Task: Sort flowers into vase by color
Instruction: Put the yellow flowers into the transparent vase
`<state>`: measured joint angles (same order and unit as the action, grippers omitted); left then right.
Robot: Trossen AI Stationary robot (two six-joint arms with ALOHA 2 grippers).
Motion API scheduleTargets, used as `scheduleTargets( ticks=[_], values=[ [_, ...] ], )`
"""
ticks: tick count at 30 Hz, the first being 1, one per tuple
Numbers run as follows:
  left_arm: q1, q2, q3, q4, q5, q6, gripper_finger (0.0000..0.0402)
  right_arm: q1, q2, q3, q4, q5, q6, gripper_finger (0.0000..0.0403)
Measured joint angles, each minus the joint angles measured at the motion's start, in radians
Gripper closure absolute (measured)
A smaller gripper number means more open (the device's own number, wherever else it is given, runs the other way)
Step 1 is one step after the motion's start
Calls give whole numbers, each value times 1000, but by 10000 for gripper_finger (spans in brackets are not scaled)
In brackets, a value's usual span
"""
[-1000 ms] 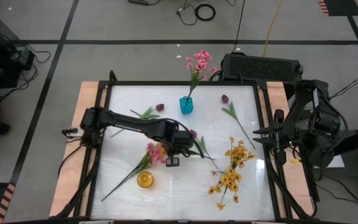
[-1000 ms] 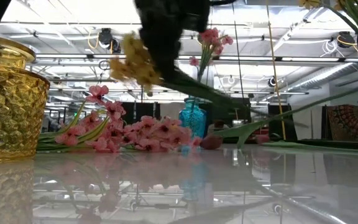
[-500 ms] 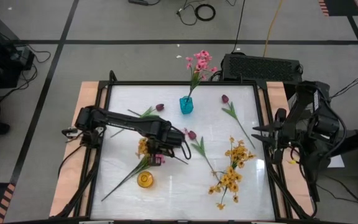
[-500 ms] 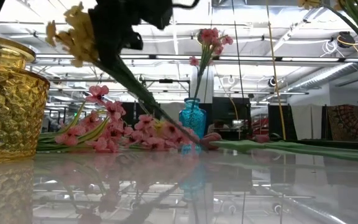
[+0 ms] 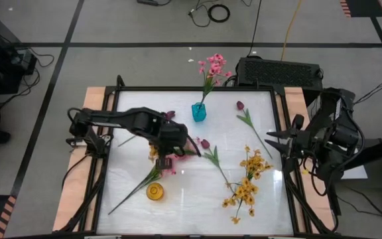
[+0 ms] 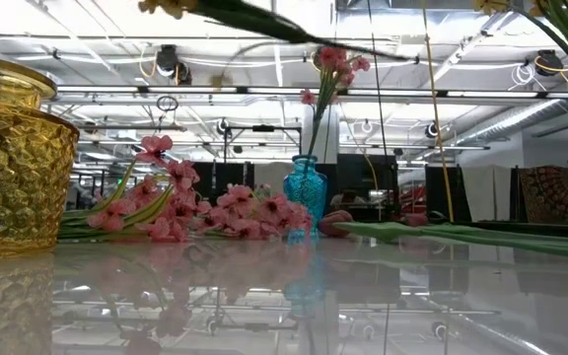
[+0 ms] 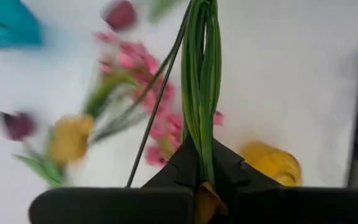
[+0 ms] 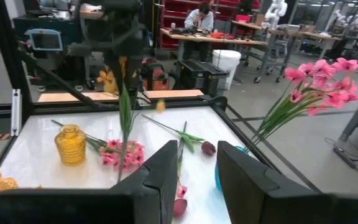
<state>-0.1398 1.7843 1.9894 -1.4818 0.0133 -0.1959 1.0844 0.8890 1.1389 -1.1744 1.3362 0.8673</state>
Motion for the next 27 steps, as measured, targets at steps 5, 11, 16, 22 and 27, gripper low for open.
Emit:
scheduleTargets(
  ticks=[5, 11, 16, 22, 27],
  values=[
    [3, -5, 75, 6, -173, 29, 383, -21, 1, 0, 33, 11, -1, 298],
    [3, -3, 85, 137, -283, 151, 383, -77, 33, 1, 302, 132, -206, 298],
    [2, -3, 85, 261, -321, 215, 383, -186, 76, 1, 726, 1, -735, 298],
    [4, -3, 85, 333, -327, 229, 383, -378, 88, 22, 860, -384, -954, 298],
    [3, -3, 84, 373, -322, 197, 383, -552, 135, 33, 871, -534, -932, 280]
  ],
)
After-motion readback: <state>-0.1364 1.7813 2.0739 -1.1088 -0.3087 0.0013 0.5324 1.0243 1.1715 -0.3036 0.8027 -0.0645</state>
